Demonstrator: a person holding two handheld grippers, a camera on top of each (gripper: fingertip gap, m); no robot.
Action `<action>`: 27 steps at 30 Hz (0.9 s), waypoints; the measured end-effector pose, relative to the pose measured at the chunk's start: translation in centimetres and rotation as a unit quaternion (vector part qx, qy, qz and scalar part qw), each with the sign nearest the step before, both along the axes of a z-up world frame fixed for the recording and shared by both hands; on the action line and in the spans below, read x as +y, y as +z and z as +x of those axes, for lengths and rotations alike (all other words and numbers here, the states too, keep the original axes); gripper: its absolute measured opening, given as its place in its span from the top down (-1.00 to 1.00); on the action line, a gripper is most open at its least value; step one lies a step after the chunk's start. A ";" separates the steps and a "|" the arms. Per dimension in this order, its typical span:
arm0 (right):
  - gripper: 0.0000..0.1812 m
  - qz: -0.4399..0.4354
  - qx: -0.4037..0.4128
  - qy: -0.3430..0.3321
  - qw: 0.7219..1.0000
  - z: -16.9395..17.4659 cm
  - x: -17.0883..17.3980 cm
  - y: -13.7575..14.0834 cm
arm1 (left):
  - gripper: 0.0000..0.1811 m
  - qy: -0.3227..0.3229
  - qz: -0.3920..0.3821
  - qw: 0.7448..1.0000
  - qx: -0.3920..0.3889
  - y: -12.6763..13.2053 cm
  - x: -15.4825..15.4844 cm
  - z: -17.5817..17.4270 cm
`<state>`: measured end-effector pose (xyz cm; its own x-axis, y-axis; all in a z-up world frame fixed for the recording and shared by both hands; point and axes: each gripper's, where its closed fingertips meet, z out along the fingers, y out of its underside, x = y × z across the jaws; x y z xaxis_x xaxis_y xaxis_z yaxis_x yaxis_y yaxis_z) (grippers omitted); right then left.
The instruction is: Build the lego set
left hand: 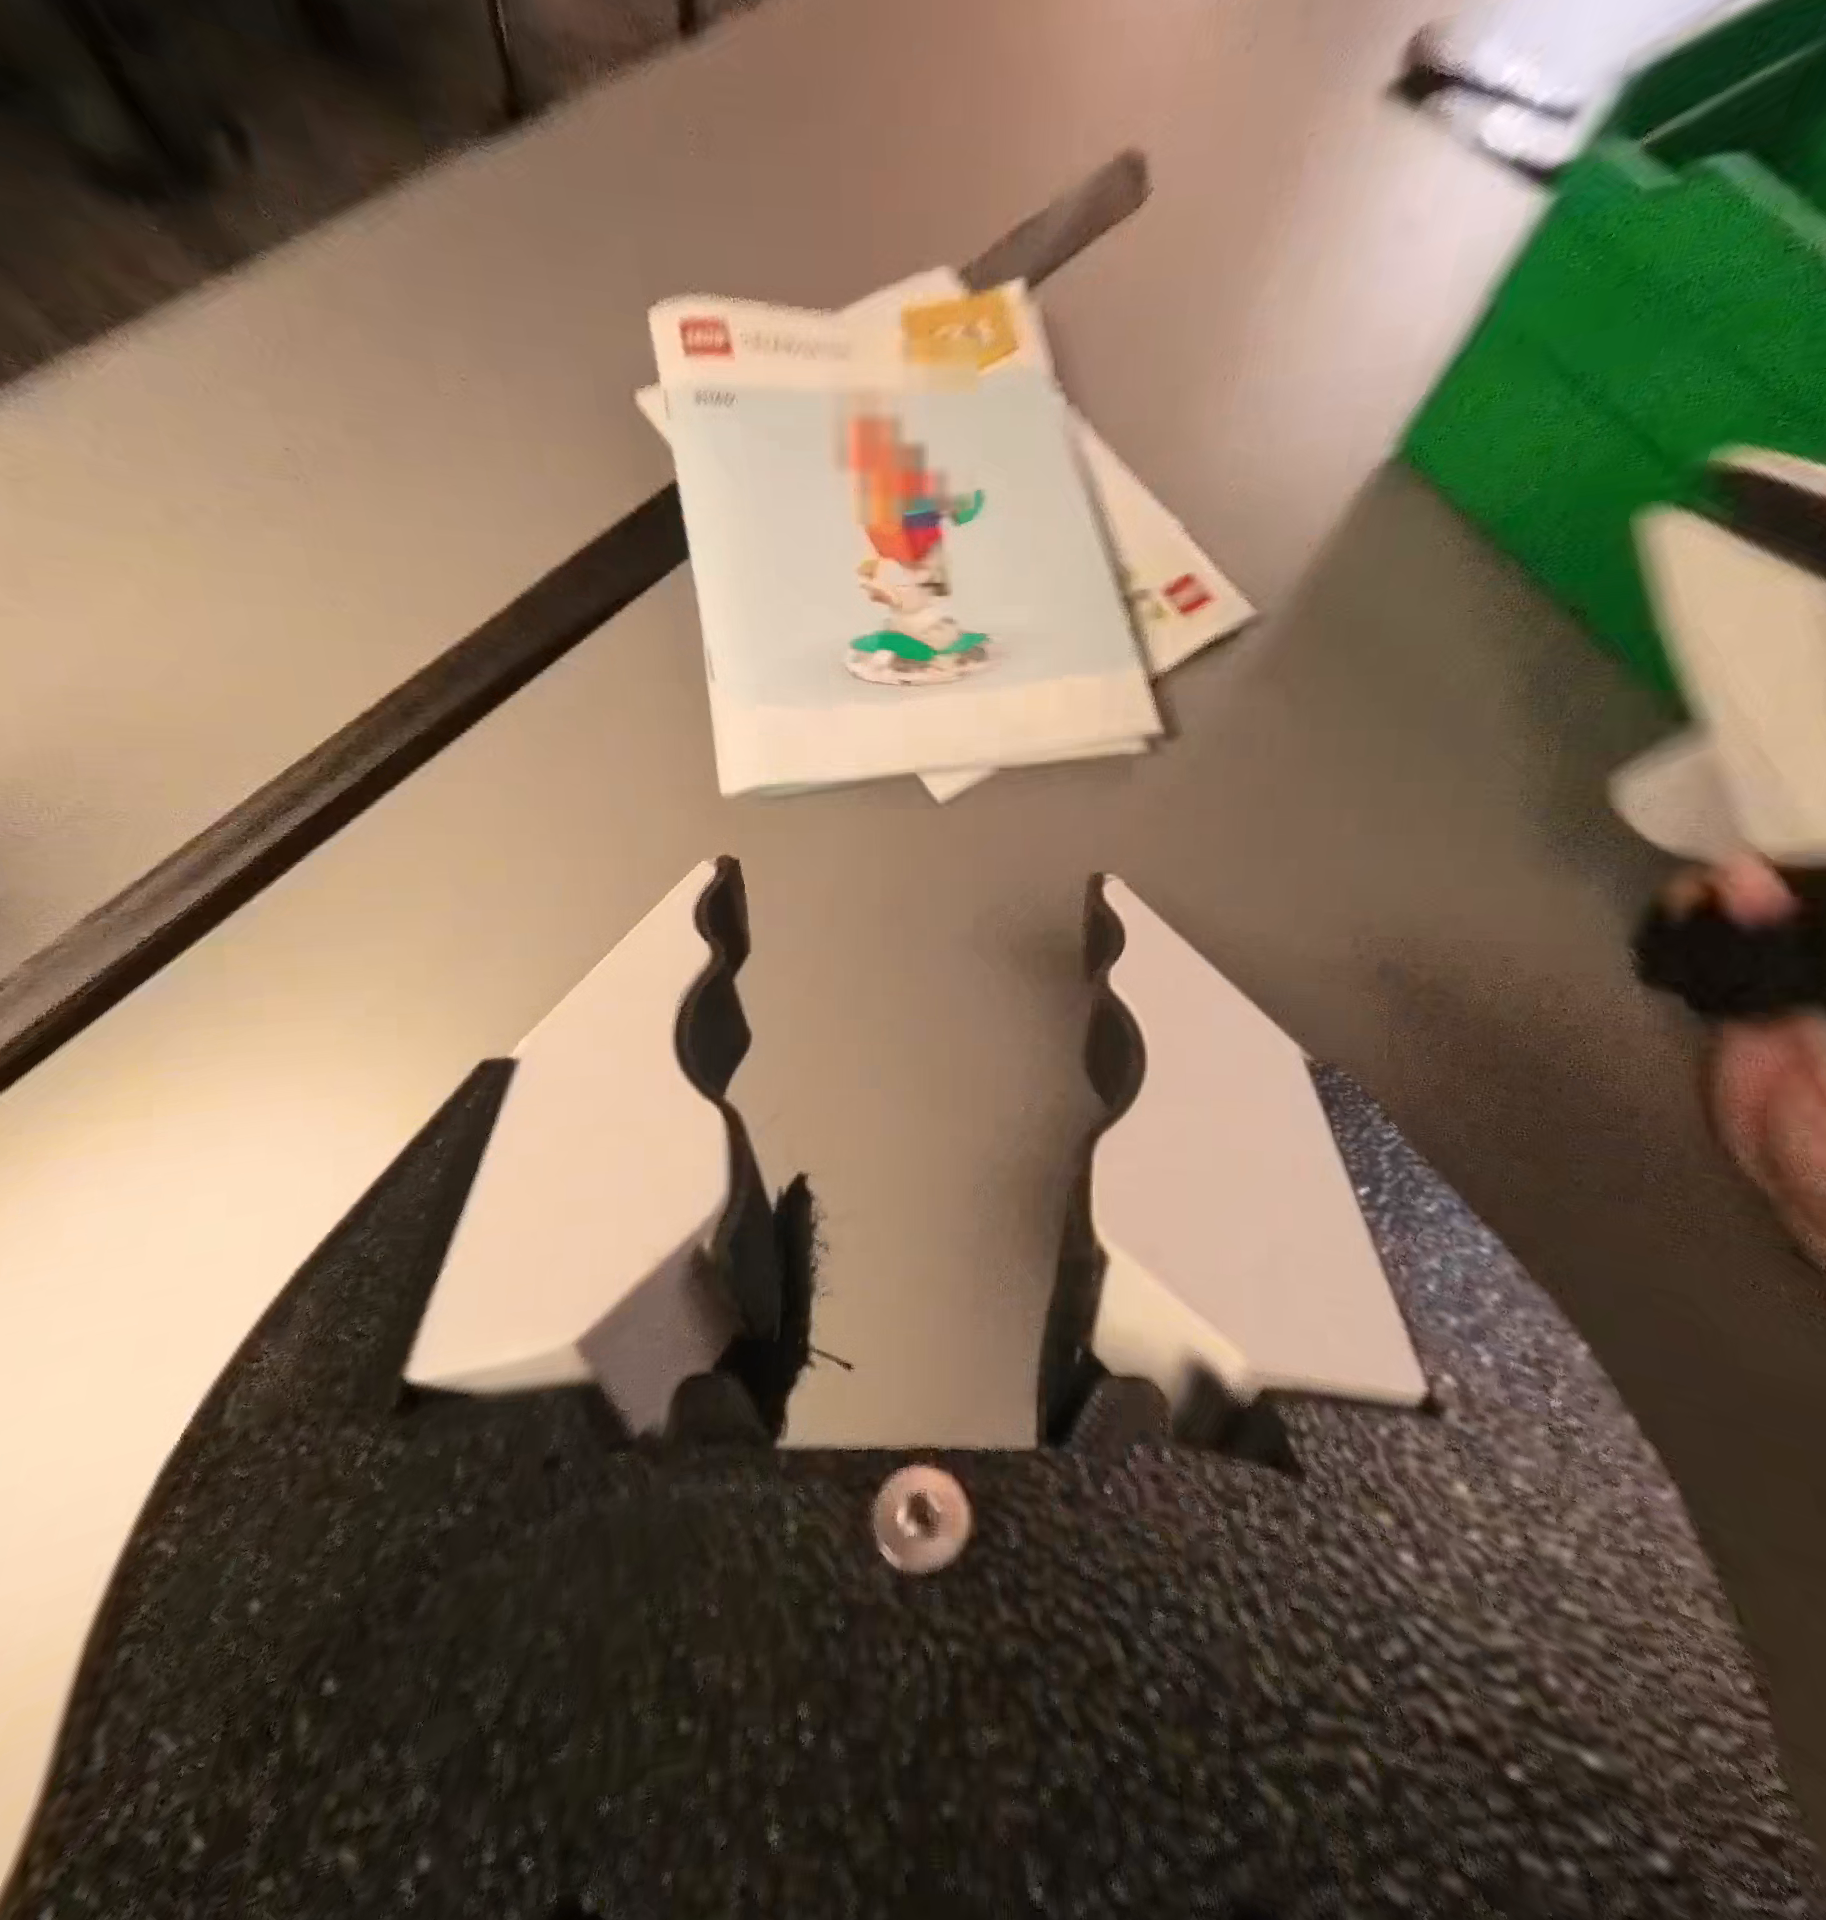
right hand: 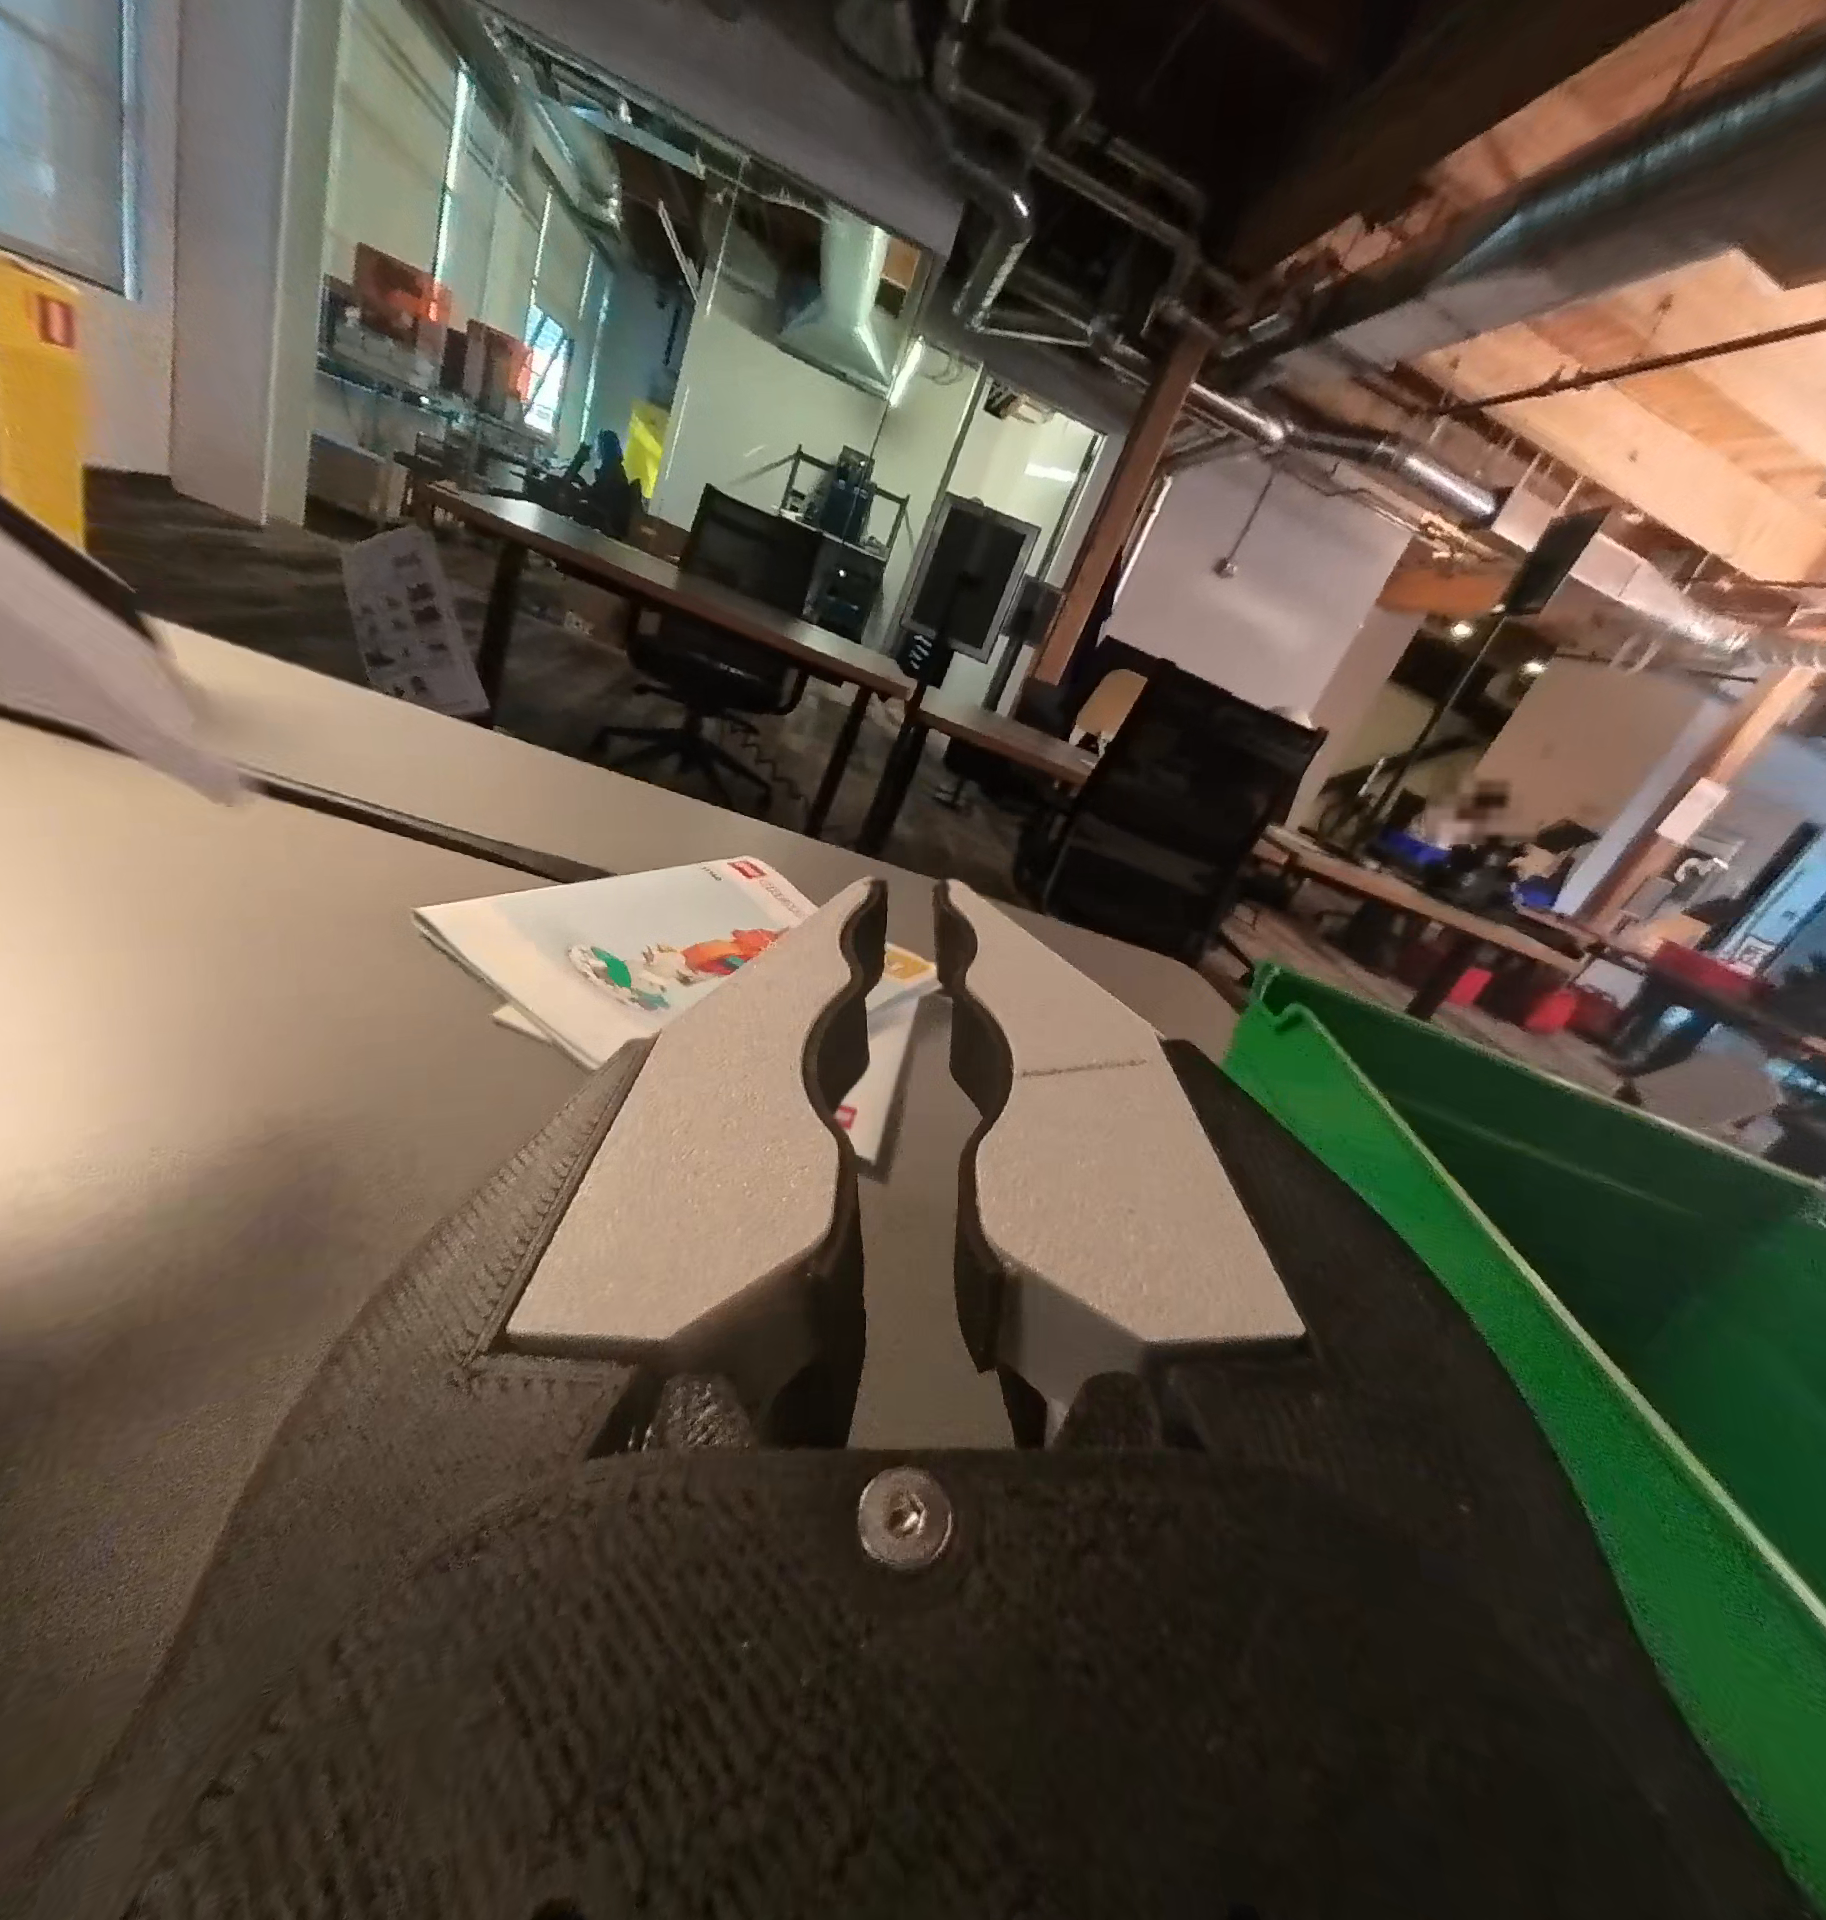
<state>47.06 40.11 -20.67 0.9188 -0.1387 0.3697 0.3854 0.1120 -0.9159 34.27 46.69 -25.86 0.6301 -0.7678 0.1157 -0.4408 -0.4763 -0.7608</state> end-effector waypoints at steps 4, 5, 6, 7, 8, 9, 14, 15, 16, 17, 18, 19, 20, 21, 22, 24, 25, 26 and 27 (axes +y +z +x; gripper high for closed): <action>0.92 0.017 -0.003 -0.004 1.000 0.1 0.1 0.5 | 0.32 0.016 -0.025 0.998 0.049 -2.4 5.4 3.6; 0.92 0.021 0.001 -0.008 1.000 0.3 0.1 0.6 | 0.32 0.018 -0.021 0.998 0.062 -2.6 6.3 4.4; 0.92 0.023 0.006 -0.012 1.000 0.6 0.1 0.7 | 0.30 0.023 -0.012 0.997 0.079 -2.7 7.3 5.0; 0.92 0.025 0.011 -0.016 1.000 0.9 0.0 0.8 | 0.28 0.033 -0.002 0.994 0.101 -3.0 8.3 5.3; 0.92 0.025 0.016 -0.019 0.999 1.1 0.0 0.8 | 0.24 0.041 0.001 0.991 0.125 -3.4 9.2 5.5; 0.92 0.026 0.021 -0.020 0.999 1.3 0.0 0.9 | 0.18 0.049 -0.003 0.988 0.147 -3.9 9.8 5.5; 0.92 0.028 0.039 -0.029 0.998 2.1 -0.1 0.9 | 0.11 0.063 -0.067 0.975 0.204 -6.0 10.8 5.2; 0.92 0.028 0.043 -0.031 0.998 2.2 -0.1 0.9 | 0.15 0.060 -0.083 0.974 0.204 -6.1 10.7 5.3; 0.92 0.028 0.047 -0.032 0.998 2.4 -0.1 0.9 | 0.19 0.057 -0.097 0.972 0.207 -6.2 10.5 5.3; 0.92 0.028 0.051 -0.032 0.998 2.4 -0.1 0.8 | 0.23 0.053 -0.109 0.970 0.209 -6.3 10.2 5.3; 0.92 0.026 0.053 -0.031 0.998 2.4 0.0 0.8 | 0.28 0.050 -0.120 0.969 0.212 -6.3 10.0 5.4; 0.92 0.025 0.055 -0.031 0.998 2.4 0.0 0.7 | 0.36 0.045 -0.129 0.967 0.216 -6.3 9.7 5.4; 0.92 0.024 0.056 -0.030 0.998 2.4 0.0 0.7 | 0.41 0.041 -0.135 0.965 0.221 -6.3 9.6 5.5; 0.92 0.023 0.055 -0.028 0.998 2.3 0.1 0.7 | 0.49 0.034 -0.139 0.964 0.224 -6.3 9.3 5.6; 0.91 0.023 0.054 -0.027 0.998 2.2 0.1 0.6 | 0.49 0.032 -0.137 0.963 0.229 -6.3 9.4 5.6; 0.91 0.020 0.050 -0.024 0.998 1.9 0.2 0.6 | 0.54 0.031 -0.131 0.962 0.239 -6.2 9.5 5.5; 0.91 0.019 0.048 -0.023 0.998 1.9 0.2 0.5 | 0.72 0.029 -0.116 0.960 0.254 -6.1 9.8 5.0; 0.91 0.019 0.046 -0.023 0.998 1.8 0.2 0.5 | 0.81 0.018 -0.102 0.958 0.267 -6.0 10.0 4.7; 0.91 0.018 0.046 -0.022 0.999 1.8 0.2 0.5 | 0.83 0.014 -0.098 0.957 0.272 -6.0 10.0 4.6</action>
<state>48.85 40.31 -20.18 0.9411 -0.1920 0.2782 0.3054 0.1306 -0.9432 38.83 56.73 -31.82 0.6582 -0.7469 -0.0942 -0.7309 -0.6041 -0.3174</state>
